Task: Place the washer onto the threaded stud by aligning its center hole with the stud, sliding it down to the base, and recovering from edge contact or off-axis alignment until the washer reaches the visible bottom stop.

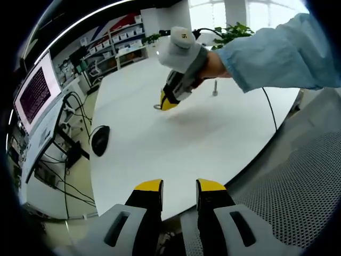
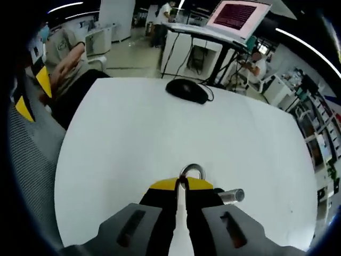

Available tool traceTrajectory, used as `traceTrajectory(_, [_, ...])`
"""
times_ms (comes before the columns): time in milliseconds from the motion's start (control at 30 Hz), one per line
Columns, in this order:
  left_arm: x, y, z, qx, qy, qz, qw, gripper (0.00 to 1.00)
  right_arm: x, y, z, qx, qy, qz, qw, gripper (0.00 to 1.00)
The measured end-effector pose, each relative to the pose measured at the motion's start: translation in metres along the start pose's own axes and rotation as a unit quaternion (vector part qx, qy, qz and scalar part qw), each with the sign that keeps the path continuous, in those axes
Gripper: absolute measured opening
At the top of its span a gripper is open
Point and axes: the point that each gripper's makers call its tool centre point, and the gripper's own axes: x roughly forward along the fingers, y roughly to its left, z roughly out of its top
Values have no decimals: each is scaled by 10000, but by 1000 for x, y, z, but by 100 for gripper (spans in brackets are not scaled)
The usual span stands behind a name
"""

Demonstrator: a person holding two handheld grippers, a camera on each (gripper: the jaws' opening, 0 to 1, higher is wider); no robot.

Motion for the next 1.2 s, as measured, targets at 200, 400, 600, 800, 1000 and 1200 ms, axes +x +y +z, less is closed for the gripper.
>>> traceTrajectory(200, [0,0,0,1,-2,6,10000,23,-22,-13,-8,-494,88,-718,9962,6])
traceTrajectory(400, [0,0,-1,5,11,7,10000,23,-30,-28,-19,-1000,449,-1097,9879,6])
traceTrajectory(600, [0,0,-1,1,16,11,10000,23,-27,-41,-20,-1192,597,-1178,9841,6])
traceTrajectory(800, [0,0,-1,1,33,4,10000,23,-20,-51,-16,-1139,689,-1080,9852,6])
traceTrajectory(1000, [0,1,-1,-14,39,5,10000,23,-19,-48,-17,-1157,733,-955,9860,6])
traceTrajectory(1200, [1,0,-1,-8,47,1,10000,23,-16,-48,-22,-1142,774,-864,9867,7])
